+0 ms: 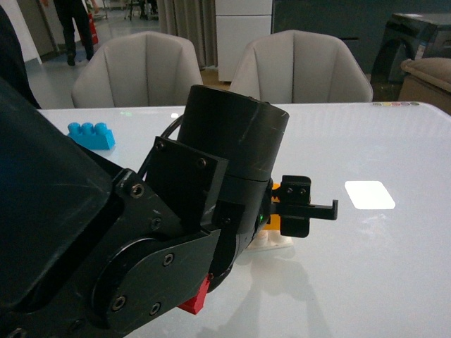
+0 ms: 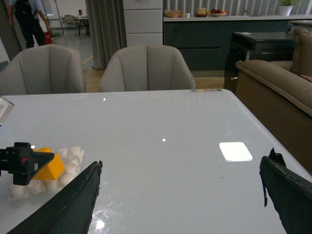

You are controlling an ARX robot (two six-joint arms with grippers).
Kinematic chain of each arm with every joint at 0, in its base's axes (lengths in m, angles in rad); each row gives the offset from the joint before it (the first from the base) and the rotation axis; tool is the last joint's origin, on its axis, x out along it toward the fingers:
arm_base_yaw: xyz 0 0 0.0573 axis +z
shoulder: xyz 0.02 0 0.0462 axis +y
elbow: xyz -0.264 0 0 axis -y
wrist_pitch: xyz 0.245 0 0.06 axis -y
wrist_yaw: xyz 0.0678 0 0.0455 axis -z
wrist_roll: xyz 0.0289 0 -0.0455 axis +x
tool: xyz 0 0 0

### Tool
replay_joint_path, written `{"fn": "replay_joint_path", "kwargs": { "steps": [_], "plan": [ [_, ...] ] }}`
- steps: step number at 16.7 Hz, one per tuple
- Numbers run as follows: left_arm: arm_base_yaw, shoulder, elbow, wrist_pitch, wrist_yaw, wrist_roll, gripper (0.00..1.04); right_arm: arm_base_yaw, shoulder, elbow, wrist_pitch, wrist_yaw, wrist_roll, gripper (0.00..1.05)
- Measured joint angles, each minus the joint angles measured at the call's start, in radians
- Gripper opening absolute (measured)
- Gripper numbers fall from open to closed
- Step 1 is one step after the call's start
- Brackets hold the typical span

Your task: Insert yellow block into base center

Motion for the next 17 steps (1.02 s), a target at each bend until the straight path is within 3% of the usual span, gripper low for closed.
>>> {"fn": "replay_joint_path", "kwargs": {
  "steps": [9,17],
  "plan": [
    [0.052,0.107,0.092,-0.010,-0.073,0.013,0.58,0.000,0.000,0.000,0.000,0.000,0.000,0.98],
    [0.021,0.133,0.103,0.006,-0.098,0.007,0.58,0.000,0.000,0.000,0.000,0.000,0.000,0.98]
  ]
}}
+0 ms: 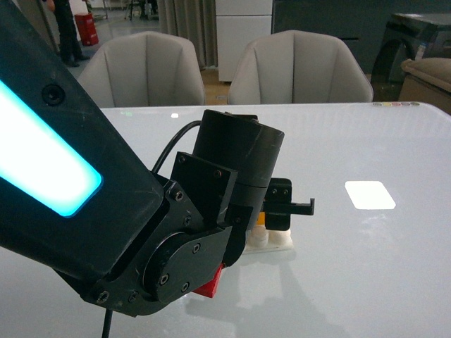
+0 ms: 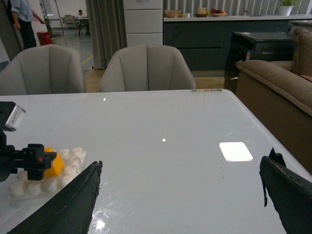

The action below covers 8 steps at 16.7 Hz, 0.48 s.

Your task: Insert yellow block into base center

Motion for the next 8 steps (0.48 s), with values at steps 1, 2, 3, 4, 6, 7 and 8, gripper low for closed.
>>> {"fn": "replay_joint_path", "kwargs": {
  "steps": [1,2,3,4,6,7,8],
  "plan": [
    [-0.003,0.003,-0.001,0.010,-0.001,0.000,0.58,0.000,0.000,0.000,0.000,0.000,0.000,0.98],
    [-0.005,0.004,-0.006,0.020,-0.001,0.001,0.58,0.000,0.000,0.000,0.000,0.000,0.000,0.98],
    [-0.010,0.006,-0.010,0.026,-0.002,0.000,0.58,0.000,0.000,0.000,0.000,0.000,0.000,0.98],
    [-0.016,0.011,-0.011,0.035,-0.009,0.002,0.58,0.000,0.000,0.000,0.000,0.000,0.000,0.98],
    [-0.032,0.023,-0.011,0.053,-0.019,0.029,0.58,0.000,0.000,0.000,0.000,0.000,0.000,0.98],
    [-0.037,0.024,-0.011,0.053,-0.022,0.048,0.58,0.000,0.000,0.000,0.000,0.000,0.000,0.98],
    [-0.038,0.025,-0.011,0.061,-0.019,0.067,0.58,0.000,0.000,0.000,0.000,0.000,0.000,0.98]
  ]
}}
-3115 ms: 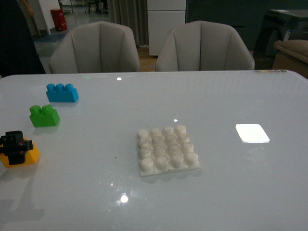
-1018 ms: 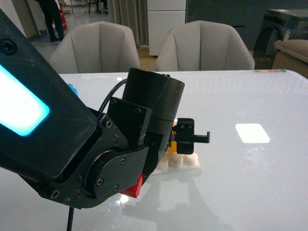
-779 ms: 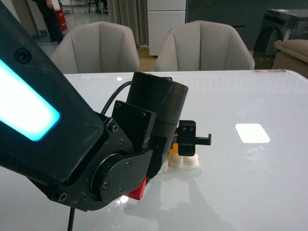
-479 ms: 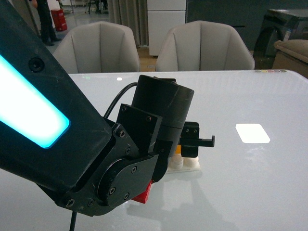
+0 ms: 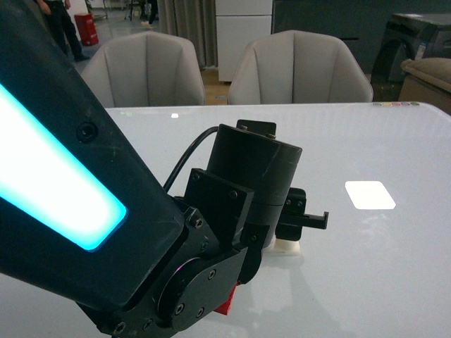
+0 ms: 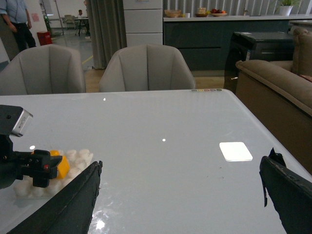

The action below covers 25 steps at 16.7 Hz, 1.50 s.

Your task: Insert yellow block into base center

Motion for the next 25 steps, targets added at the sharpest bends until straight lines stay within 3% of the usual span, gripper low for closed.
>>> {"fn": "replay_joint_path", "kwargs": {
  "steps": [9,10,14,25],
  "plan": [
    [-0.005,0.017,-0.003,-0.020,0.036,0.079,0.58,0.000,0.000,0.000,0.000,0.000,0.000,0.98],
    [-0.004,0.015,-0.003,-0.028,0.047,0.073,0.72,0.000,0.000,0.000,0.000,0.000,0.000,0.98],
    [-0.010,0.015,-0.010,-0.032,0.082,0.066,1.00,0.000,0.000,0.000,0.000,0.000,0.000,0.98],
    [0.037,-0.319,-0.071,-0.076,0.140,-0.014,0.98,0.000,0.000,0.000,0.000,0.000,0.000,0.98]
  ]
}}
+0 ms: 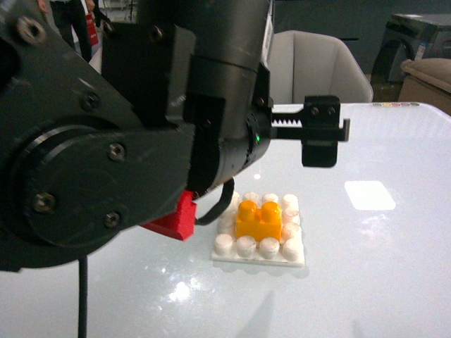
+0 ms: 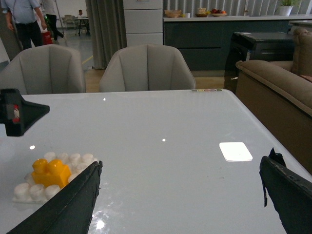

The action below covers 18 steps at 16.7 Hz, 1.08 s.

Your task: Insert yellow block into base center

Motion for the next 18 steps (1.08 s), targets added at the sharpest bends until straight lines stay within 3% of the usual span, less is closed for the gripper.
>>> {"fn": "replay_joint_path", "kwargs": {
  "steps": [5,7,9,10,11,15,18],
  "plan": [
    [0.136,-0.035,-0.098,0.061,0.067,-0.008,0.98,0.000,0.000,0.000,0.000,0.000,0.000,0.98],
    [0.223,-0.095,-0.280,0.427,-0.085,0.100,0.78,0.000,0.000,0.000,0.000,0.000,0.000,0.98],
    [0.360,-0.268,-0.494,0.565,-0.006,0.162,0.56,0.000,0.000,0.000,0.000,0.000,0.000,0.98],
    [0.430,-0.365,-0.588,0.568,0.040,0.175,0.44,0.000,0.000,0.000,0.000,0.000,0.000,0.98],
    [0.446,-0.404,-0.635,0.563,0.053,0.178,0.36,0.000,0.000,0.000,0.000,0.000,0.000,0.98],
    [0.450,-0.444,-0.689,0.548,0.083,0.184,0.26,0.000,0.000,0.000,0.001,0.000,0.000,0.98],
    [0.484,-0.579,-0.780,0.507,0.130,0.187,0.02,0.000,0.000,0.000,0.000,0.000,0.000,0.98]
  ]
}}
